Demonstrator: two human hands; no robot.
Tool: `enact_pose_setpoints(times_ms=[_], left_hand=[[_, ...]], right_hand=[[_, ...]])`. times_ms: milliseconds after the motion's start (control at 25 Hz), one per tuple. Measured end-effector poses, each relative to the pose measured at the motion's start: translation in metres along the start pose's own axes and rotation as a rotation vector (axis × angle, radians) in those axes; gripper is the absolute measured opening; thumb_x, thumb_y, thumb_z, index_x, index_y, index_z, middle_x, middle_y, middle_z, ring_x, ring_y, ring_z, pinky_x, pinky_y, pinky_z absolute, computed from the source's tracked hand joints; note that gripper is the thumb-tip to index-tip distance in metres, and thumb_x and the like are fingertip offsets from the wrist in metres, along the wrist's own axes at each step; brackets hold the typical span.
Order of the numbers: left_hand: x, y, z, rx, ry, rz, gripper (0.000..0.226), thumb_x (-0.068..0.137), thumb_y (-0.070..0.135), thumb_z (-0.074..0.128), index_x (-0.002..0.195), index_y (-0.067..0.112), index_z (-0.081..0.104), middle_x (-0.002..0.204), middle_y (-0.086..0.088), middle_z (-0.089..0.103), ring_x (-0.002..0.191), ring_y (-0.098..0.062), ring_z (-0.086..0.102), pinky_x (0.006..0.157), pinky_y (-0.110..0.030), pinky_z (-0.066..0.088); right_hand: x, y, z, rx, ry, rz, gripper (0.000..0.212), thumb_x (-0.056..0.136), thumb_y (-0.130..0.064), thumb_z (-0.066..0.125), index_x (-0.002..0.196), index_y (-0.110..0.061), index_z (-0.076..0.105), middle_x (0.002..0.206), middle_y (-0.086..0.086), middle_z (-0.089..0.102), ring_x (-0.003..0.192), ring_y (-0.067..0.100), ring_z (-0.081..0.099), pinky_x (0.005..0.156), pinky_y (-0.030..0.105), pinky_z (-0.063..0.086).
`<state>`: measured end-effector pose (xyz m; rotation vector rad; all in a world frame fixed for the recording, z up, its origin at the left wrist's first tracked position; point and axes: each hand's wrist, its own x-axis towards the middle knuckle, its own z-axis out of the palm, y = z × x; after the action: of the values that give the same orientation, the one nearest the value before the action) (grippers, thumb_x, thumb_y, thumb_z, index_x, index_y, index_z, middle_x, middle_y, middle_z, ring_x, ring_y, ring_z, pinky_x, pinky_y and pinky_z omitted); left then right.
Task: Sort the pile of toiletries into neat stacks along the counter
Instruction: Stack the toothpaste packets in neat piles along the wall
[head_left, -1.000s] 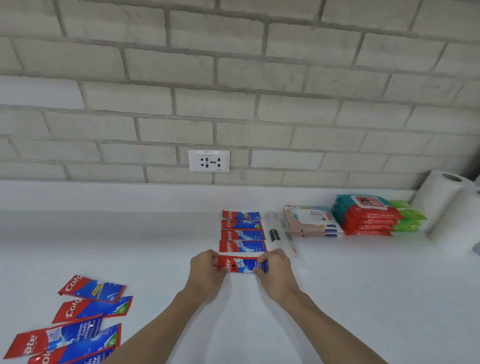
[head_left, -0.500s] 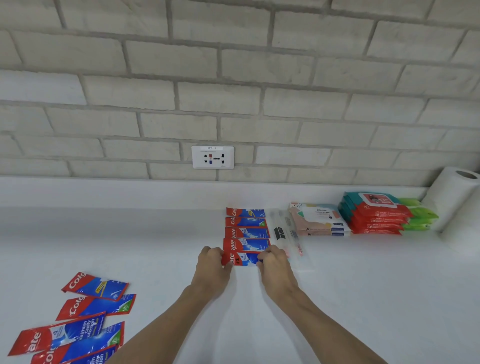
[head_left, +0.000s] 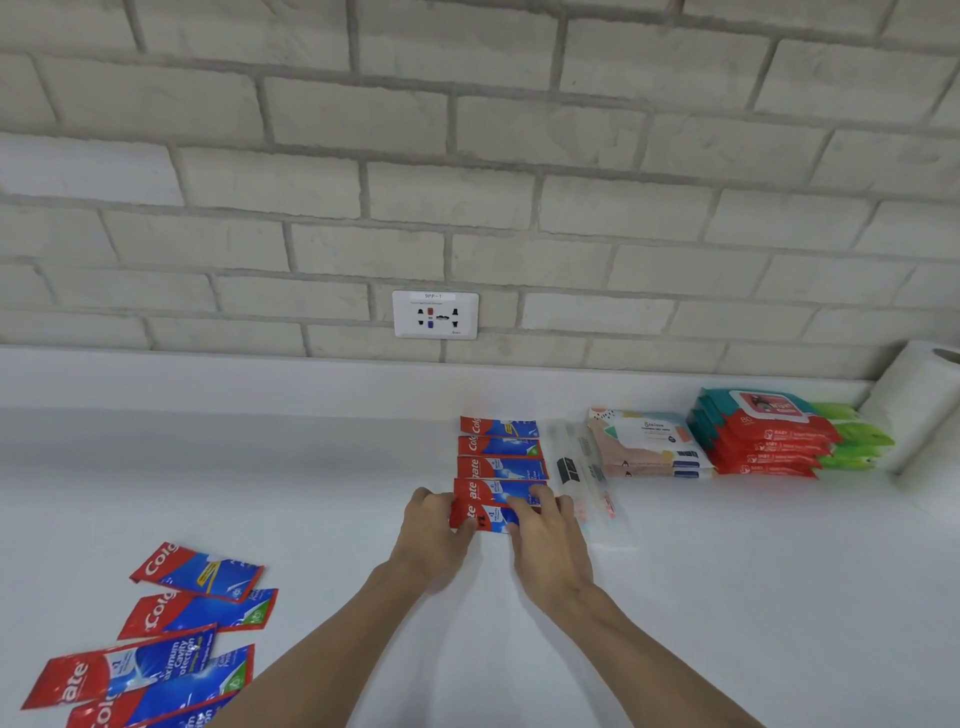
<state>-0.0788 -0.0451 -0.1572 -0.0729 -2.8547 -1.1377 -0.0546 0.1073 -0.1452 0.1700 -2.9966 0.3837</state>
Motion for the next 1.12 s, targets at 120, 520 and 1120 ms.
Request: enact_pose_setpoints(times_ms=[120, 520, 1120], left_hand=[[0.005, -0.002, 0.001, 0.016, -0.011, 0.005, 0.027, 0.097, 0.028, 0.051, 0.121, 0.020, 0.062, 0.113, -0.005, 0.063, 0.102, -0.012, 0.047, 0.085, -0.020, 0.039], [0.007, 0.001, 0.004, 0.007, -0.055, -0.037, 0.026, 0.095, 0.024, 0.054, 0.120, 0.023, 0.061, 0.114, -0.004, 0.061, 0.102, -0.012, 0.050, 0.087, -0.021, 0.041], [-0.026, -0.003, -0.025, -0.132, 0.035, -0.078, 0.041, 0.091, 0.029, 0.061, 0.130, 0.016, 0.053, 0.114, -0.002, 0.052, 0.089, -0.006, 0.050, 0.079, -0.014, 0.038]], right_hand=[[0.002, 0.000, 0.003, -0.042, -0.039, -0.033, 0.049, 0.098, -0.033, 0.052, 0.144, -0.024, 0.037, 0.149, 0.004, 0.036, 0.129, 0.024, 0.035, 0.107, 0.033, 0.037], [0.004, 0.002, 0.001, -0.043, -0.045, -0.033, 0.046, 0.098, -0.035, 0.050, 0.142, -0.023, 0.040, 0.146, 0.003, 0.041, 0.127, 0.024, 0.037, 0.105, 0.032, 0.038], [-0.005, -0.021, -0.001, -0.004, 0.074, -0.013, 0.040, 0.098, -0.036, 0.048, 0.134, -0.020, 0.051, 0.141, 0.008, 0.044, 0.127, 0.028, 0.039, 0.103, 0.037, 0.041]])
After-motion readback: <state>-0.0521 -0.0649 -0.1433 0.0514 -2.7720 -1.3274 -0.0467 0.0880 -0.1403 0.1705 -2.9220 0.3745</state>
